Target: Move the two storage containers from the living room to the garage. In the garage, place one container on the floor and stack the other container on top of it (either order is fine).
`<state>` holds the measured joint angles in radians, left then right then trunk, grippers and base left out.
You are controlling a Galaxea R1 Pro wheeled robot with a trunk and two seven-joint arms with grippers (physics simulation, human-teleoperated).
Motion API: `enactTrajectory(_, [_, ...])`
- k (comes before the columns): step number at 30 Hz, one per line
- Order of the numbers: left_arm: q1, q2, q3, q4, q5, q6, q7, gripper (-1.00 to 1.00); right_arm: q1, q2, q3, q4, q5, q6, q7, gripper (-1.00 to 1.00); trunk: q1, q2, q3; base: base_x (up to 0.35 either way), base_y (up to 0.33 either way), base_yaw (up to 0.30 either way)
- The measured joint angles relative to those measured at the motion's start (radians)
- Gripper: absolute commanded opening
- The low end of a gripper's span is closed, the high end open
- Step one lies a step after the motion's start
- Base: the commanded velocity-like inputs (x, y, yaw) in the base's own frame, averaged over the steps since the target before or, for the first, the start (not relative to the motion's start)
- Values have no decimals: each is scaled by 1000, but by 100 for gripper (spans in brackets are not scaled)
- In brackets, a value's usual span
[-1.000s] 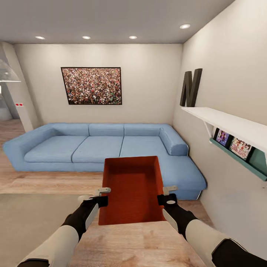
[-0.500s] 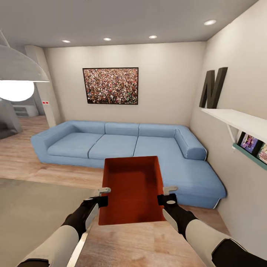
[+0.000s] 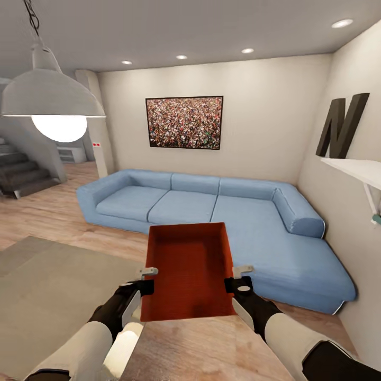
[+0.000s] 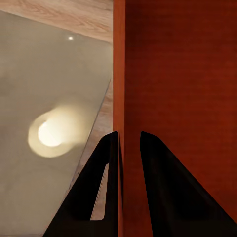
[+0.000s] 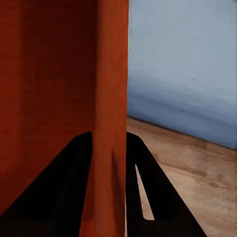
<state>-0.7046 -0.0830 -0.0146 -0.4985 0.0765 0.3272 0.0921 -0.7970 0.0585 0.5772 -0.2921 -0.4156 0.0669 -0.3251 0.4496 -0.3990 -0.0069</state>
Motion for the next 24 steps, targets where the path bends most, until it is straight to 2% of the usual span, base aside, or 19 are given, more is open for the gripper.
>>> enactTrajectory(24, [0, 0, 0, 1, 0, 0, 0, -100, 0, 1, 0, 2, 0, 0, 0, -100, 0, 0, 0, 0, 0, 283])
